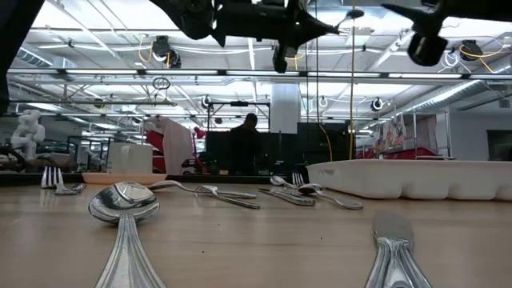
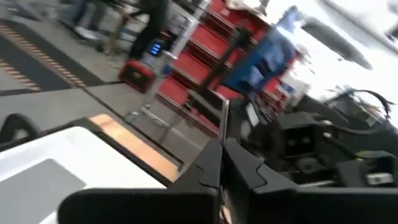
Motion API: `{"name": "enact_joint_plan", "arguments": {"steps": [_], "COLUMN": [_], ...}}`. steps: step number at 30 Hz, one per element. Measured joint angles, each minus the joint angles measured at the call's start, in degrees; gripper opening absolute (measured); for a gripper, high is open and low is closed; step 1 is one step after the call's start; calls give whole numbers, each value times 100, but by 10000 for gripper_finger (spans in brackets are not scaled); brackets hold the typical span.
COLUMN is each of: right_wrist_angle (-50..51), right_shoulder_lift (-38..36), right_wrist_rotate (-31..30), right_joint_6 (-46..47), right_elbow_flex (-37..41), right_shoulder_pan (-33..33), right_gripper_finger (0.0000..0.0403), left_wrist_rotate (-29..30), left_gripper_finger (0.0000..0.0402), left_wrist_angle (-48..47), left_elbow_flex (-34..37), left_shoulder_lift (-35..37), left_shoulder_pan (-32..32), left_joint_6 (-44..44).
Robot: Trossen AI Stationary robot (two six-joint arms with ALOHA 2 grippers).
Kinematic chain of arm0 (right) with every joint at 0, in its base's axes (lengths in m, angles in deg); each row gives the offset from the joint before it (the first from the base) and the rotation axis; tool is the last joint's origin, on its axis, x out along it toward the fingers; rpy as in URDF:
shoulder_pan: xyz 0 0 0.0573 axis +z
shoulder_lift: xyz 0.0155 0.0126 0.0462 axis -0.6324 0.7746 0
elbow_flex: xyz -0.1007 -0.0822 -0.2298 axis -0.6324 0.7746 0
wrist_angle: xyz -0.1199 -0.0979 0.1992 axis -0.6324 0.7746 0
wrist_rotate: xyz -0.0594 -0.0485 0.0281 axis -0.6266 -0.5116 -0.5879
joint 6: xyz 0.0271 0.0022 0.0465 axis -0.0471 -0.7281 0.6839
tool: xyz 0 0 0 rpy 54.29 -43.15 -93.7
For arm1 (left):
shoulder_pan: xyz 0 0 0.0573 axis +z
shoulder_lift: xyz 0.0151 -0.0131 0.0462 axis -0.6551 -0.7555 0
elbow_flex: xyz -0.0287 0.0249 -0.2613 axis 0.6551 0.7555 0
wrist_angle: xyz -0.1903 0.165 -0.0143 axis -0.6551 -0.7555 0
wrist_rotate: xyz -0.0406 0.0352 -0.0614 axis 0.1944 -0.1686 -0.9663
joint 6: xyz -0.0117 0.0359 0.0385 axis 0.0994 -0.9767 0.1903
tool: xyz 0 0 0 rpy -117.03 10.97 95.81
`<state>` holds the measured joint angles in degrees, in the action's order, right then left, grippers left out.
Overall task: Sort silverware
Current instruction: Put the silver fork into the silverware rack
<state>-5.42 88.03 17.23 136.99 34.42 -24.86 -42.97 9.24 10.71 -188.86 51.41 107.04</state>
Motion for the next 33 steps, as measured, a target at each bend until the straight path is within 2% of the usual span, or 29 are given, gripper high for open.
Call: {"name": "enact_joint_plan", "arguments": {"steps": [4, 7, 12, 16, 19, 23, 27, 33], "right_wrist_angle": [619, 804, 833, 846, 855, 856, 857, 860], "right_shoulder_lift": [-816, -1117, -1242, -1228, -1227, -1227, -1227, -1227], "right_wrist_rotate": [-233, -413, -463, -461, -461, -461, -461, -450], "right_joint_6": [-6, -53, -197, -206, -243, -244, -261, -341], "right_elbow_flex": [0, 0, 0, 0, 0, 0, 0, 0], "right_shoulder_pan": [-1, -5, -4, -2, -2, -2, -2, -2], "right_gripper_finger": [187, 187, 187, 187, 187, 187, 187, 187], "left_wrist_rotate": [218, 258, 289, 424, 524, 561, 596, 864], "left_gripper_finger": [8, 8, 7, 7, 7, 7, 7, 7], "left_wrist_angle": [39, 501, 1203, 1317, 1336, 1069, 311, -314], "left_elbow_flex": [3, 7, 1, -42, -264, -791, -1326, -1512], "left_shoulder_lift": [-358, -739, -1499, -1997, -2311, -2629, -2819, -2844], "left_shoulder_pan": [-56, -129, -230, -268, -308, -393, -424, -409], "left_joint_6": [193, 430, 895, 1358, 1380, 1298, 926, 448]}}
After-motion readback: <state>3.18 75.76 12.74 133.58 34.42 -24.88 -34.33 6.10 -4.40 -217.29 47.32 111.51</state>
